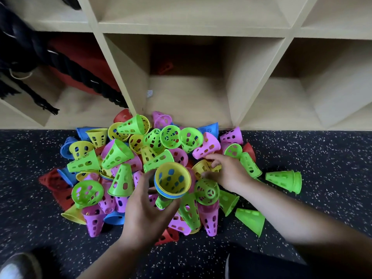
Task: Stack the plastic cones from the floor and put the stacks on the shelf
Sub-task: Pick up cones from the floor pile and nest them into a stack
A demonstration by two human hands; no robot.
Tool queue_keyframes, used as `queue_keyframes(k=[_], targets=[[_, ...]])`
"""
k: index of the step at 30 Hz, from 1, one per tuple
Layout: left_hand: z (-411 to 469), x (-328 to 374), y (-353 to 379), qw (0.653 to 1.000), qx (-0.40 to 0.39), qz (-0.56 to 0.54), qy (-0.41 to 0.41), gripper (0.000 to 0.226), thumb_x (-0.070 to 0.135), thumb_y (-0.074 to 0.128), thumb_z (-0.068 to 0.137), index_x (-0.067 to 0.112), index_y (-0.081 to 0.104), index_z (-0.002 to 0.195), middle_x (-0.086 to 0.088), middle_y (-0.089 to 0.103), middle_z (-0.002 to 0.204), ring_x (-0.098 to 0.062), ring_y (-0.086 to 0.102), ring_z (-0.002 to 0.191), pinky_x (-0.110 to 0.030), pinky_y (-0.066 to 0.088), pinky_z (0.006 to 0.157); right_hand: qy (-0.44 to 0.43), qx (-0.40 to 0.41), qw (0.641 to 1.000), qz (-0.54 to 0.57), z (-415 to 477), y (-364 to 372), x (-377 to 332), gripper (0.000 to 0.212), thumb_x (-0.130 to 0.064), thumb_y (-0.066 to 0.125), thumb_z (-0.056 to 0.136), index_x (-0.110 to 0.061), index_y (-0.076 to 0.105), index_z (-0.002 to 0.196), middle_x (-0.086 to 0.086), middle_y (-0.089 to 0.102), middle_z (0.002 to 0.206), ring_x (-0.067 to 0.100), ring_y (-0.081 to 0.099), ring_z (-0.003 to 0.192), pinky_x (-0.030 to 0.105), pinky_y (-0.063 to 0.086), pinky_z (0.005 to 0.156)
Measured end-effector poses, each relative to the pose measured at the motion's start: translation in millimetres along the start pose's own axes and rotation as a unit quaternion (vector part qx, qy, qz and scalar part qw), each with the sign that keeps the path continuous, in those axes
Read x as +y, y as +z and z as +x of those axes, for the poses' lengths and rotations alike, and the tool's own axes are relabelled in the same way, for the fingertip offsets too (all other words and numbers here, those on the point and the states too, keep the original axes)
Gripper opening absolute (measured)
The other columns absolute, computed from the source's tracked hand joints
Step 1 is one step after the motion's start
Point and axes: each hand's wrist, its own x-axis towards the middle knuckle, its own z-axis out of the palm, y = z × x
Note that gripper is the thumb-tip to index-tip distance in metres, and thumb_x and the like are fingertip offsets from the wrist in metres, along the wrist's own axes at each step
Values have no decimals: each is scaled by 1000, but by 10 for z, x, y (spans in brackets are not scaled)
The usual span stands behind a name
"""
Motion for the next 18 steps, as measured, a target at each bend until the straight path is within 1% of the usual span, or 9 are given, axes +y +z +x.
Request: queue_keyframes(k=[2,5,8,11,13,15,16,17,18], targets=[[17,-11,-9,1000,-1,0,2,68,21,90,68,51,44,109,49,52,107,21,53,99,4,38,76,8,-8,1000,-6,45,36,14,68,-51,81,73,-36,57,134,-8,58,97,14,61,90,29,46,75],[29,-47,-23,1000,1,7,5,70,20,91,67,50,45,110,48,53,109,19,54,101,3,38,79,-2,-20,1000,-12,72,58,57,64,-53,79,74,-38,57,132,-7,55,94,14,59,86,30,46,74],[25,-86,-40,1000,1,6,0,71,22,91,67,52,44,111,40,58,108,17,55,101,3,38,79,-18,0,999,32,50,88,96,49,-48,82,72,-37,65,116,-11,53,92,11,55,83,24,41,69],[15,-115,-49,1000,8,8,0,70,24,91,66,49,45,112,30,62,106,16,56,101,2,40,79,-30,19,996,84,-31,72,140,27,-36,82,76,-30,63,95,-13,60,91,9,57,86,21,41,72],[12,-122,-44,1000,13,6,-1,70,23,91,66,47,45,113,27,61,107,16,56,100,1,41,78,-27,23,995,98,-134,9,171,22,-36,80,79,-29,63,91,-13,64,93,1,59,85,22,42,72],[11,-134,-28,1000,15,4,0,70,22,91,66,47,45,114,27,62,107,14,58,99,1,41,78,-14,25,993,113,-257,-57,198,21,-34,80,80,-28,61,87,-22,65,83,-8,58,68,14,36,61],[10,-137,-20,1000,16,5,1,70,22,91,67,47,46,114,27,62,107,12,58,99,1,41,78,-6,22,993,119,-320,-83,210,20,-33,79,81,-27,60,86,-26,63,76,-7,56,57,12,33,55],[8,-138,-12,1000,16,5,2,70,22,91,67,48,46,113,29,62,106,11,59,99,0,41,79,-1,18,992,124,-381,-105,212,21,-32,79,82,-26,60,84,-26,61,69,-4,53,49,14,33,49],[3,-140,-6,1000,15,4,2,69,22,91,67,49,46,112,31,62,105,11,59,99,0,41,78,2,14,991,131,-446,-130,200,20,-32,79,82,-26,59,83,-20,59,64,2,51,45,19,33,45]])
